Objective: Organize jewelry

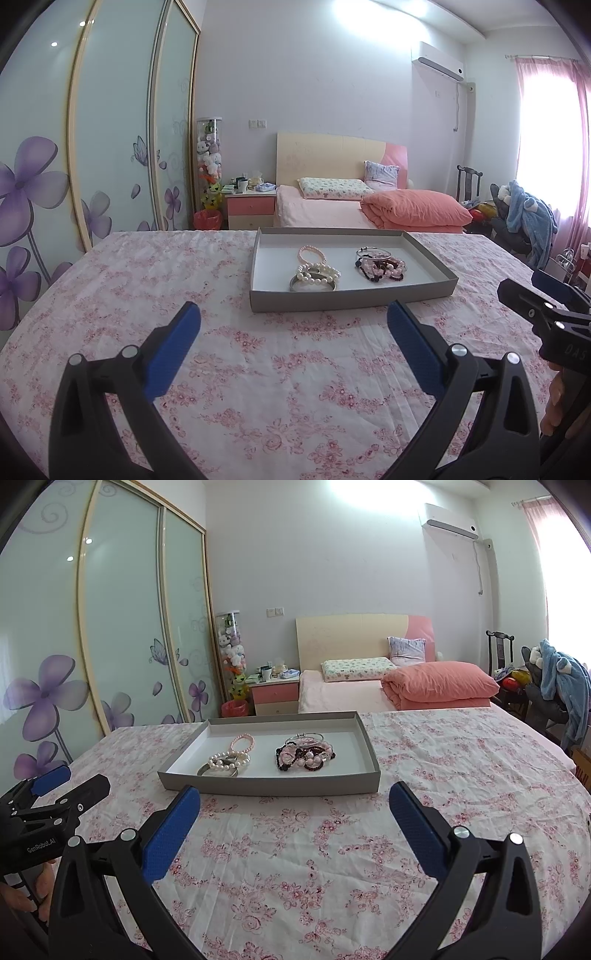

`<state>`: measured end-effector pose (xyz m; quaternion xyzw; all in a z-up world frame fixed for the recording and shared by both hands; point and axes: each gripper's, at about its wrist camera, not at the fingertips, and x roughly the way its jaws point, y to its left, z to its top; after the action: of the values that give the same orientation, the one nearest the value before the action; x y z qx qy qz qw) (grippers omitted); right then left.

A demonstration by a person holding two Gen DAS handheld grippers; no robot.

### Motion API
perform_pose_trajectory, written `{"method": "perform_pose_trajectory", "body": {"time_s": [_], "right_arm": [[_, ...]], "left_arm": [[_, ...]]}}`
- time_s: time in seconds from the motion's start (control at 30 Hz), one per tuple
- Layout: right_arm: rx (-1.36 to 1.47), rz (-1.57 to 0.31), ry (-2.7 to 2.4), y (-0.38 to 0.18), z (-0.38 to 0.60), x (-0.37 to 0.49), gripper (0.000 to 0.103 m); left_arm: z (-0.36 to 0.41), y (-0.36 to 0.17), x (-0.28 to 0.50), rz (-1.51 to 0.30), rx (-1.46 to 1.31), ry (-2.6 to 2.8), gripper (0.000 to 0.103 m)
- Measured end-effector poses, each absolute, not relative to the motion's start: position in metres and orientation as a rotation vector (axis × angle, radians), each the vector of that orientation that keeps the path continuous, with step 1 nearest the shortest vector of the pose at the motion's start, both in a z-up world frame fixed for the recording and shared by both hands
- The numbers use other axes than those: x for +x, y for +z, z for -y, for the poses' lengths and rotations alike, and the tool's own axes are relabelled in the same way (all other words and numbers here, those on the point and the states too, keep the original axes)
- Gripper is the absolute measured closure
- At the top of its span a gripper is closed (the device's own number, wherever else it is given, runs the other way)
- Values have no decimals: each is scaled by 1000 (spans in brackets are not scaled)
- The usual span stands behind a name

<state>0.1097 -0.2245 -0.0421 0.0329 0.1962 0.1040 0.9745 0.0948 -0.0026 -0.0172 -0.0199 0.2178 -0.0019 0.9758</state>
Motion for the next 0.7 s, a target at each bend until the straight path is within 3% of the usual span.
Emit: {"method": "perform_pose_trajectory", "body": {"time_s": [0.7], "right_arm": [[72,-398,210,-45,223,108,2]], "left_arm": [[3,-17,95,-441,-40,-3,4]]}}
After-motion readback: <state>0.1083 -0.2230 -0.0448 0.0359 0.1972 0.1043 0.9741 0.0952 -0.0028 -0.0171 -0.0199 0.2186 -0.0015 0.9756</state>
